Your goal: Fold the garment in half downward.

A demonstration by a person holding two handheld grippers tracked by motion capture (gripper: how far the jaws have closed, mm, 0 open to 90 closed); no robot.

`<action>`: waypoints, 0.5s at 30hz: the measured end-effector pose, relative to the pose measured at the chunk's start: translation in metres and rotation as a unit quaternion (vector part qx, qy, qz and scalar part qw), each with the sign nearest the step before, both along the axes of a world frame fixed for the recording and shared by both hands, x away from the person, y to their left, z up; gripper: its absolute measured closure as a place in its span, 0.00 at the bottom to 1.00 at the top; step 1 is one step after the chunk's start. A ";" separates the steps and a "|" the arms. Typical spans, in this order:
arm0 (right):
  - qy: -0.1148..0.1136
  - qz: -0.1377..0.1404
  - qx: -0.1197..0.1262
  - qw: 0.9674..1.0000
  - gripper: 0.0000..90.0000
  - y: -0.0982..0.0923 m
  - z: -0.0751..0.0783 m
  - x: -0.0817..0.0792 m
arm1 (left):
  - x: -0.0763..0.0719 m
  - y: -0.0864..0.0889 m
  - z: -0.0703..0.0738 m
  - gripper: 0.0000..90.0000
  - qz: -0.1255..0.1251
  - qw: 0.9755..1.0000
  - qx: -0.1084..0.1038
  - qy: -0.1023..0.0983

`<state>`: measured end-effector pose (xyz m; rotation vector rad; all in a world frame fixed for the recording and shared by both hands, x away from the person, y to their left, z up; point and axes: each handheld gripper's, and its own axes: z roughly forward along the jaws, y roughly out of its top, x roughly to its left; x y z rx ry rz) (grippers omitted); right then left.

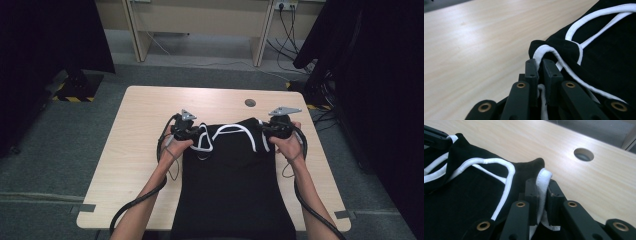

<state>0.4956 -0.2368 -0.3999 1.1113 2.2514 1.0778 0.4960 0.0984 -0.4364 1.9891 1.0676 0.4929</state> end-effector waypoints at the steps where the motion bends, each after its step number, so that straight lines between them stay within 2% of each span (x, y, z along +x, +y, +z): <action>1: -0.001 -0.002 0.004 1.000 0.91 0.001 0.003 0.001 | 0.002 0.000 0.003 0.92 0.002 1.000 0.002 -0.003; 4: -0.009 0.000 0.012 1.000 0.91 0.003 0.011 0.005 | 0.006 0.001 0.012 0.92 0.011 1.000 -0.009 -0.013; 8: -0.022 0.002 0.019 1.000 0.91 0.004 0.021 0.004 | 0.006 0.003 0.028 0.92 0.007 1.000 -0.014 -0.022; 10: -0.031 0.006 0.026 0.999 0.91 0.003 0.027 -0.001 | 0.001 0.007 0.035 0.92 0.005 0.999 -0.021 -0.032; 13: -0.046 0.013 0.033 0.998 0.91 0.001 0.031 -0.011 | -0.009 0.008 0.037 0.92 0.000 0.999 -0.028 -0.040; 15: -0.053 0.020 0.038 0.998 0.91 -0.002 0.031 -0.020 | -0.023 0.009 0.037 0.92 -0.010 0.998 -0.033 -0.051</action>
